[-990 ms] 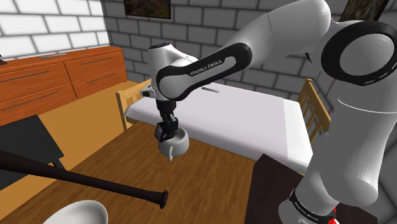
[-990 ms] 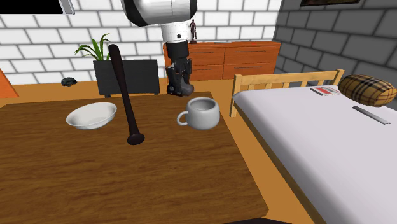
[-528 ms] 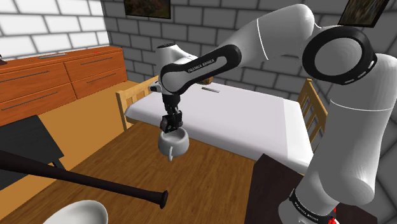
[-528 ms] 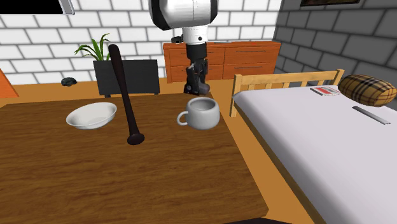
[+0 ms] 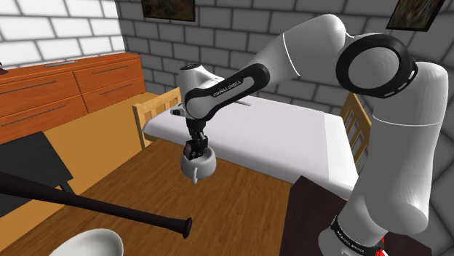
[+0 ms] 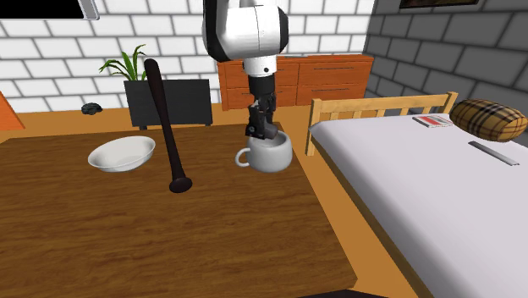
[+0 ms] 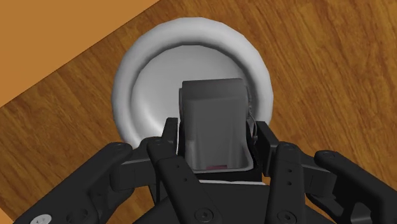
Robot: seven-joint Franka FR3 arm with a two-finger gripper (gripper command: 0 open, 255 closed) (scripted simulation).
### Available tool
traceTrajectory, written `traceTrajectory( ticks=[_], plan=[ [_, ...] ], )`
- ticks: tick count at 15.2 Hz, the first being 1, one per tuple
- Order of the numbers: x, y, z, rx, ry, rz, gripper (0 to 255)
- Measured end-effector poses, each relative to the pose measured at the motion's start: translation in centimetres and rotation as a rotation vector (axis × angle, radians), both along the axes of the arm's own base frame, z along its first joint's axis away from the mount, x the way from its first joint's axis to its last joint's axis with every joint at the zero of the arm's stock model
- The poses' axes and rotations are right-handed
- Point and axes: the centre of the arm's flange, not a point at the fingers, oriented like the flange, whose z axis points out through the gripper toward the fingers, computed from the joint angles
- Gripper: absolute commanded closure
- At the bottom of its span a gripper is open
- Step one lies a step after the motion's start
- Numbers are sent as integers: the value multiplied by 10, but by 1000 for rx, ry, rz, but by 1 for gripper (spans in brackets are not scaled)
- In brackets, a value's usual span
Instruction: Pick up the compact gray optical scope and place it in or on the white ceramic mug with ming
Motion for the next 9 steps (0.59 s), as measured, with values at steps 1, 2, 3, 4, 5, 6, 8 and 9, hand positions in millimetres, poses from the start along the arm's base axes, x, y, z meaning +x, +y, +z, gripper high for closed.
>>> traceTrajectory(
  ticks=[1, 2, 3, 4, 5, 6, 8, 9],
  plan=[
    [0, 0, -5, 0, 0, 0, 255],
    [-1, 1, -10, 0, 0, 0, 255],
    [-1, 0, -12, 0, 0, 0, 255],
    [-1, 0, -14, 0, 0, 0, 255],
    [-1, -1, -14, 0, -1, 0, 255],
    [-1, -1, -14, 0, -1, 0, 255],
    [-1, -1, -14, 0, -2, 0, 255],
    [-1, -1, -14, 0, -1, 0, 255]
  ],
)
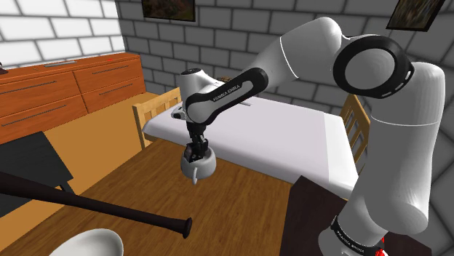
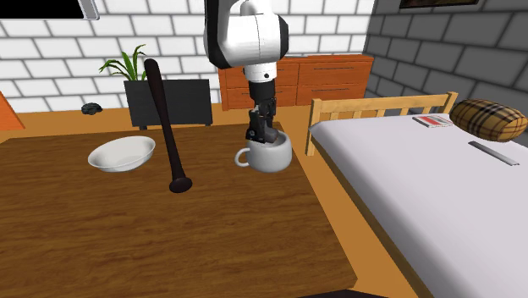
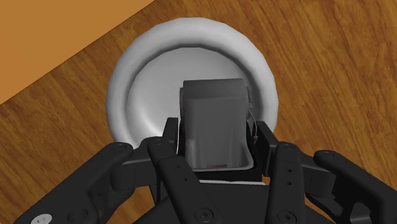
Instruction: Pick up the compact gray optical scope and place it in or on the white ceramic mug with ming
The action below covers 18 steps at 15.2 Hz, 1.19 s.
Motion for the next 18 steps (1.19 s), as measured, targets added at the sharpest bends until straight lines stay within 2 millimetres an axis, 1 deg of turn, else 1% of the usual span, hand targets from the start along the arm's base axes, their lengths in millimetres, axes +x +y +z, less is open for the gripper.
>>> traceTrajectory(
  ticks=[1, 7, 8, 11, 12, 14, 18],
  plan=[
    [0, 0, 0, 0, 0, 0, 0],
    [0, 0, 0, 0, 0, 0, 0],
    [0, 0, 5, 0, 0, 0, 0],
    [2, 5, 38, 0, -1, 0, 0],
    [2, 5, 44, 0, -1, 0, 0],
    [1, 4, 48, 0, 0, 0, 0],
    [0, 4, 49, 0, 0, 0, 0]
  ],
)
